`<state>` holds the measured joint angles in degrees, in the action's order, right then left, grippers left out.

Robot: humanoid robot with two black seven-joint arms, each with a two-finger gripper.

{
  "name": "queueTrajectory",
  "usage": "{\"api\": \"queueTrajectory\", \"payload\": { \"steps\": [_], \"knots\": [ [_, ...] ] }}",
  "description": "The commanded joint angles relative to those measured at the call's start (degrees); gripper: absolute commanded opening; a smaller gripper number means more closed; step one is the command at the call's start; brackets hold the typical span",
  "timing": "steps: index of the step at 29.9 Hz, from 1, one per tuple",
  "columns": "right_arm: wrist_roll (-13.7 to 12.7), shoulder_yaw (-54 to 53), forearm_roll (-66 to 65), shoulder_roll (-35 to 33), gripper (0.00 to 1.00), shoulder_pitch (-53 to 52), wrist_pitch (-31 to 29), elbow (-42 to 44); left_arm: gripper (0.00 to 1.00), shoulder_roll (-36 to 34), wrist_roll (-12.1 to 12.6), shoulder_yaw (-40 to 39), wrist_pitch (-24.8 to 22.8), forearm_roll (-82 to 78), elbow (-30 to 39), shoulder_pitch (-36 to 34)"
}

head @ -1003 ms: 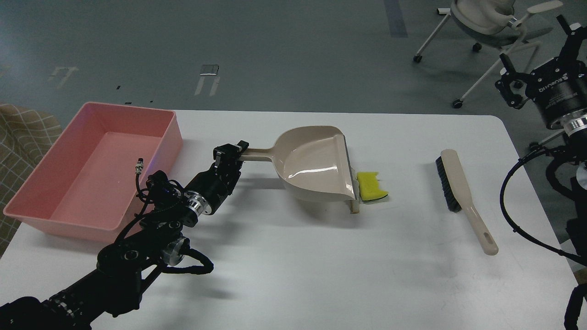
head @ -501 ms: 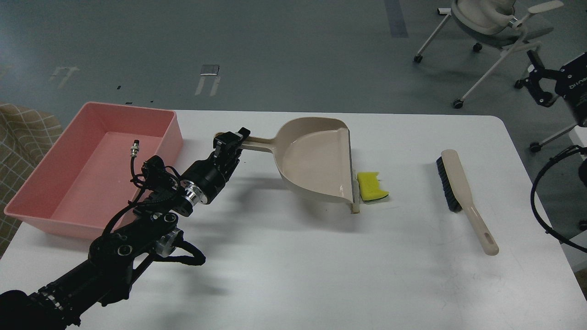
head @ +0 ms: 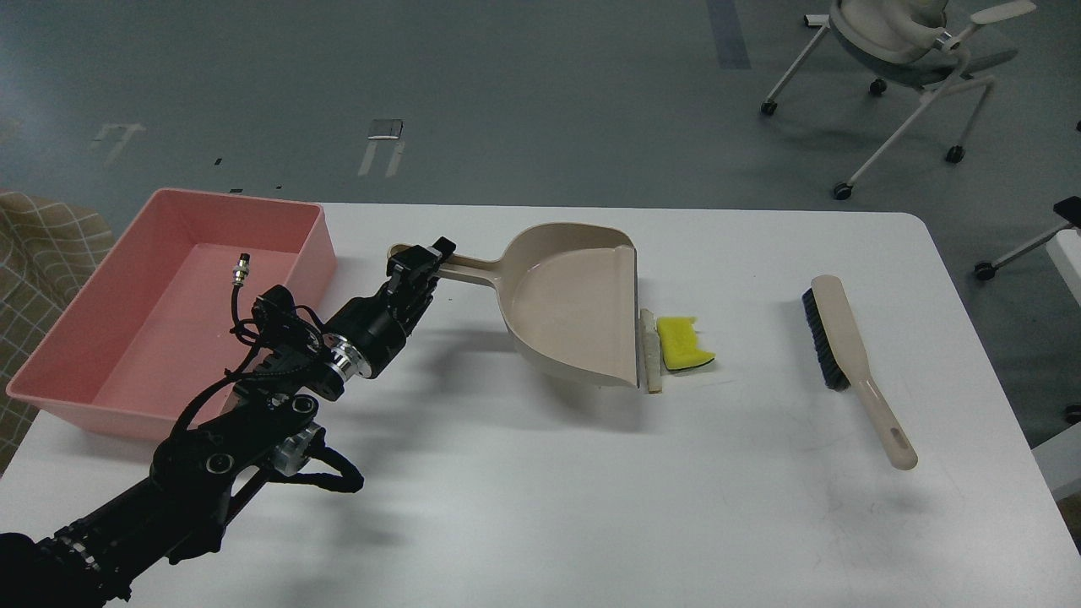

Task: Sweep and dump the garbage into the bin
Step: 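Reach the right gripper to the wooden brush handle and grasp it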

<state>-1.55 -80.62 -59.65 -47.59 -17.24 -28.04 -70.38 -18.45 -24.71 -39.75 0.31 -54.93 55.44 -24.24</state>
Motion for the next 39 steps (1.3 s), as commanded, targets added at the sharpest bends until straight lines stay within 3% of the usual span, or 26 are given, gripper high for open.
{"api": "queueTrajectory", "payload": {
  "steps": [1,8,13,15,17,23,29,39],
  "knots": [
    [0.1,0.1,-6.4,-0.9,1.00,0.5,0.0,-3.4,0.00,-0.2,0.0,0.1,0.0,0.1,-0.3,0.2],
    [0.7,1.3,-6.6,-12.3,1.00,1.7,0.0,-11.2,0.00,-0.2,-0.1,0.0,0.0,0.3,-0.3,0.4],
    [-0.6,9.1,-8.6,-10.7,1.00,0.5,0.0,-11.7,0.00,0.0,-0.1,-0.1,0.0,0.4,-0.3,0.3],
    [-4.8,13.5,-11.1,-10.0,1.00,0.3,0.0,-13.4,0.00,0.3,-0.1,-0.1,0.0,0.3,-0.2,0.3],
    [-6.3,15.3,-12.3,-8.8,1.00,0.8,0.0,-14.4,0.00,0.3,-0.1,0.0,0.0,0.3,-0.3,0.4],
    [-8.6,17.3,-18.2,-6.4,1.00,4.0,0.0,-18.0,0.00,0.2,-0.1,0.0,0.0,0.3,-0.3,0.9],
    [-8.8,17.9,-26.6,-5.8,1.00,6.7,0.0,-21.5,0.00,0.1,-0.2,0.0,0.1,0.4,-0.3,1.1],
    [-11.6,18.8,-27.6,-3.4,1.00,9.9,0.0,-21.4,0.00,0.3,-1.2,0.1,0.1,0.3,-0.3,1.4]
  ]
}}
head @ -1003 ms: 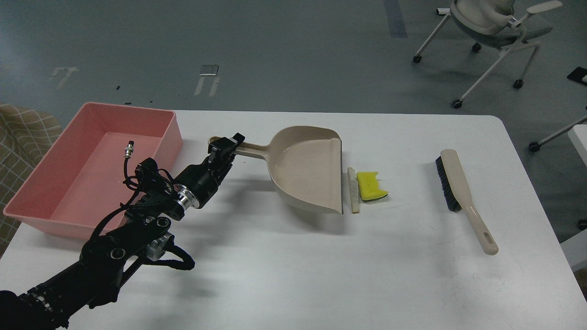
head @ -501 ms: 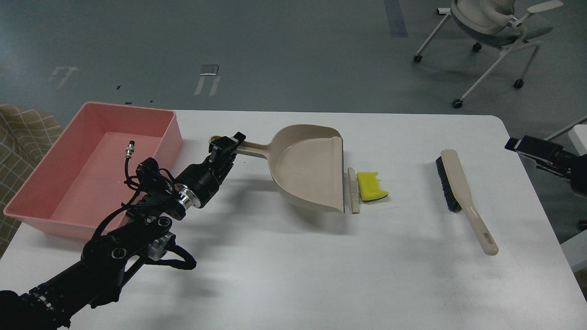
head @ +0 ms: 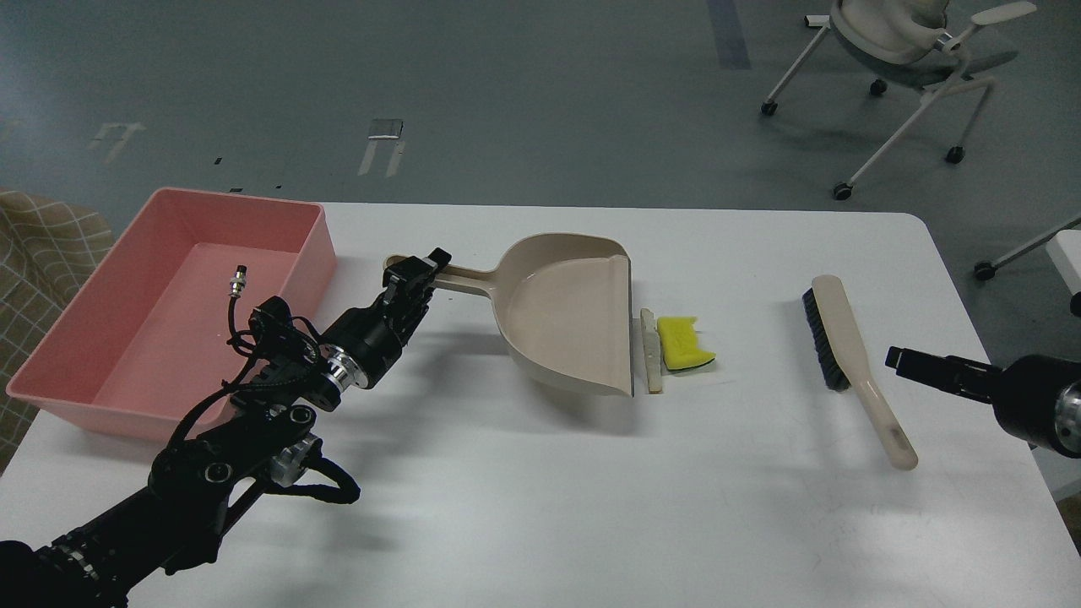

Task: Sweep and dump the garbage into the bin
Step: 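Reach the right gripper to the wooden brush handle and grasp it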

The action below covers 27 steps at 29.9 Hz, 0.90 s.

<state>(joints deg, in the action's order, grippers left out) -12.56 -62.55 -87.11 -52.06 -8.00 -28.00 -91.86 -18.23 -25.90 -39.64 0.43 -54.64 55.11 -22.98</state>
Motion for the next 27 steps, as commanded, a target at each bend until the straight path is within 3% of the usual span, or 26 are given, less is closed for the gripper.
{"api": "queueTrajectory", "payload": {
  "steps": [1,8,12,16,21,27],
  "knots": [
    [-0.9,1.4,-0.6,1.6,1.00,0.6,0.0,0.3,0.00,0.0,0.0,0.0,0.0,0.1,0.0,0.2],
    [-1.4,1.6,-5.2,6.4,0.94,0.6,0.0,0.7,0.00,0.2,0.0,0.0,0.0,0.1,-0.4,0.3],
    [-3.4,1.6,-5.3,7.2,0.94,0.5,0.0,0.8,0.00,-0.1,0.0,0.0,0.3,0.1,-0.5,0.2],
    [-5.0,1.7,-5.8,8.7,0.84,0.5,0.0,0.9,0.00,0.3,0.0,0.0,0.4,0.1,-0.9,0.4],
    [-5.4,1.6,-7.3,10.6,0.71,0.5,0.0,1.7,0.00,0.6,0.0,0.0,0.4,0.1,-1.3,0.4],
    [-5.4,1.4,-7.3,11.7,0.63,-0.1,0.0,2.9,0.00,0.6,-0.1,0.0,0.4,0.1,-1.3,0.4]
  ]
}}
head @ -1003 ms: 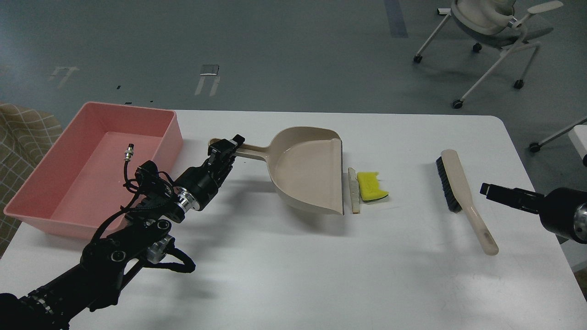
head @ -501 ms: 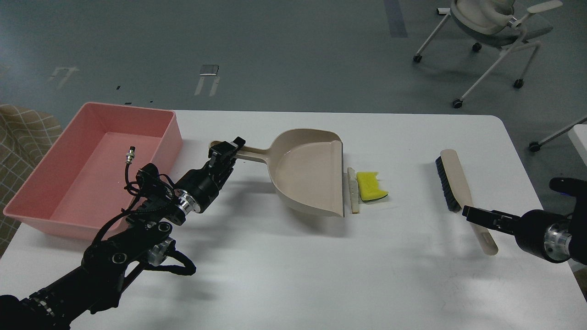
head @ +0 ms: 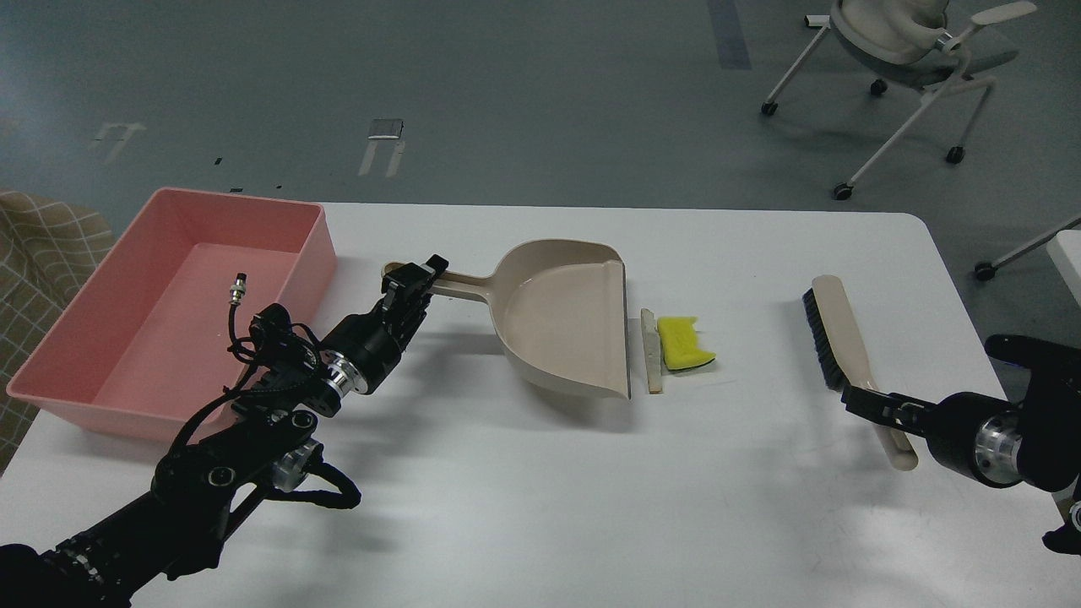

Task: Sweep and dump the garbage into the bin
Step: 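Reach the right gripper to the wooden brush handle and grasp it, then sweep the yellow sponge and stick into the dustpan with the brush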

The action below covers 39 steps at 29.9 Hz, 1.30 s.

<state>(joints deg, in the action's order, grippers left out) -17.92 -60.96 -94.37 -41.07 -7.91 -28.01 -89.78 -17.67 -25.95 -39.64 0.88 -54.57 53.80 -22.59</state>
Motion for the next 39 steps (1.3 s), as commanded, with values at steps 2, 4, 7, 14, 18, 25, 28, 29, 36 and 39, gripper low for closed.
{"api": "queueTrajectory", "payload": {
  "steps": [2,4,7,14,18,25,28,29,36,39],
  "knots": [
    [0.0,-0.2,0.0,1.1,0.60,-0.4,0.0,1.3,0.00,0.0,-0.1,0.0,0.0,0.1,0.0,0.0],
    [0.0,-0.2,0.0,1.4,0.60,-0.7,0.0,1.8,0.00,0.0,-0.1,0.0,0.0,0.1,0.0,0.0],
    [0.0,-0.1,0.0,2.2,0.59,-0.8,0.0,2.2,0.00,0.0,-0.1,0.0,0.0,0.1,0.0,0.0],
    [0.1,0.0,0.1,3.6,0.42,-0.7,0.0,2.1,0.00,0.0,-0.1,0.0,0.0,0.2,0.0,0.0],
    [0.1,0.0,0.1,3.5,0.34,-0.7,0.0,2.1,0.00,0.0,-0.1,0.0,0.0,0.2,0.0,0.0],
    [0.1,0.1,0.3,2.9,0.04,-0.6,0.0,1.9,0.00,0.0,-0.2,0.1,0.0,0.2,0.0,0.0],
    [0.2,0.1,0.3,3.0,0.00,-0.4,0.0,2.0,0.00,0.0,-0.1,0.1,0.0,0.2,0.0,0.0],
    [0.3,0.0,0.4,3.1,0.00,-0.4,0.0,2.0,0.00,0.1,-0.1,0.1,0.0,0.2,0.0,0.0],
    [0.8,0.1,0.9,4.8,0.00,-0.8,0.0,1.5,0.00,0.1,0.0,0.1,0.1,0.2,-0.1,0.6],
    [0.7,0.1,0.8,6.7,0.00,-1.0,0.0,1.5,0.00,0.0,-0.1,0.1,0.4,0.1,-1.0,0.9]
  ]
}}
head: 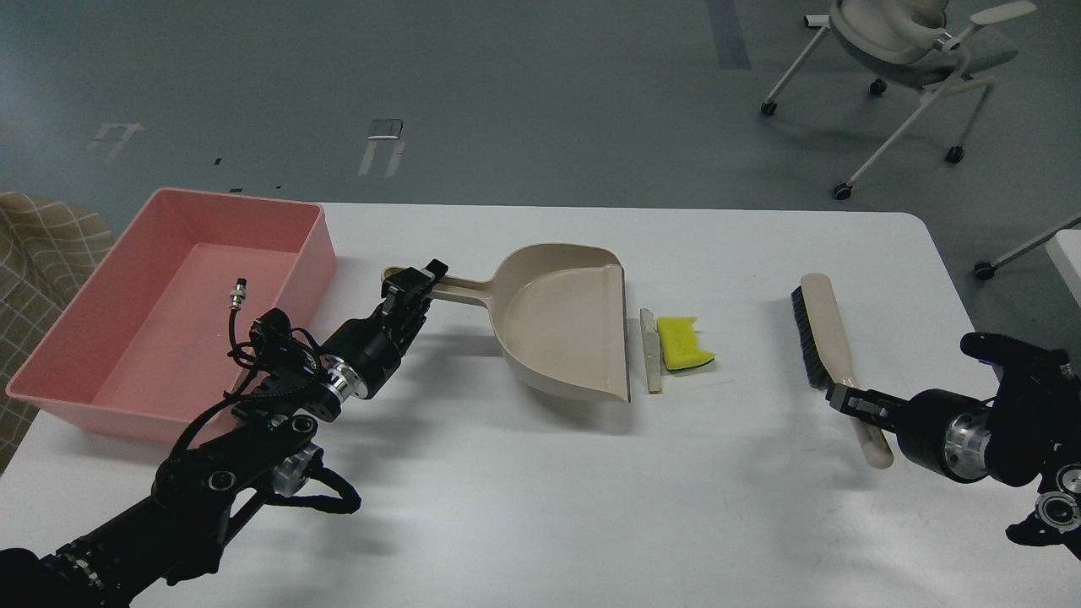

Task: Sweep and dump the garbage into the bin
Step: 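Sweep the yellow sponge and stick into the dustpan with the brush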

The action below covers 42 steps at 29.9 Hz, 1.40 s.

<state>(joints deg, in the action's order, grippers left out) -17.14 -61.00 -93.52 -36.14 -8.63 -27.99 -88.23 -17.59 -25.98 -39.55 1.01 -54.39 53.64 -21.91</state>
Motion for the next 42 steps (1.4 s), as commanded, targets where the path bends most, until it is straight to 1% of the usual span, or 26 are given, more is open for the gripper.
{"api": "queueTrajectory", "payload": {
  "steps": [1,7,9,12,15,23,32,35,42],
  "knots": [
    [-0.3,0.3,0.0,2.2,0.00,-0.5,0.0,-0.1,0.00,-0.1,0.0,0.0,0.2,-0.1,-1.2,0.2],
    [-0.5,4.6,0.0,3.3,0.00,-4.2,0.0,0.0,0.00,0.0,0.0,0.3,0.2,-0.2,-1.7,0.6],
    [-0.6,5.5,0.0,3.7,0.00,-4.5,0.0,-0.3,0.00,0.1,0.0,1.6,0.5,-0.3,-1.7,1.1],
    [-0.7,5.8,0.0,4.7,0.00,-4.4,0.0,-0.5,0.00,0.3,-0.2,3.2,2.2,-0.3,-1.6,1.1],
    [-0.8,6.1,0.0,5.6,0.00,-4.5,0.0,-0.8,0.00,0.3,-1.4,3.9,2.9,-0.3,-1.5,1.1],
    [-0.9,7.7,0.1,8.2,0.00,-5.2,0.0,-3.2,0.00,0.3,-1.7,4.0,2.9,-0.1,-1.3,0.6],
    [-1.0,9.8,0.1,10.7,0.00,-6.3,0.0,-4.0,0.00,0.2,-1.7,4.0,2.9,-0.1,-1.3,0.6],
    [-2.0,11.4,0.1,12.6,0.00,-7.4,0.0,-3.7,0.00,0.0,-1.8,4.0,2.9,0.0,-1.3,0.8],
    [-2.2,13.7,0.1,15.1,0.00,-8.7,0.0,-3.5,0.00,0.1,-1.8,3.9,2.9,0.2,-1.3,0.8]
  ]
}}
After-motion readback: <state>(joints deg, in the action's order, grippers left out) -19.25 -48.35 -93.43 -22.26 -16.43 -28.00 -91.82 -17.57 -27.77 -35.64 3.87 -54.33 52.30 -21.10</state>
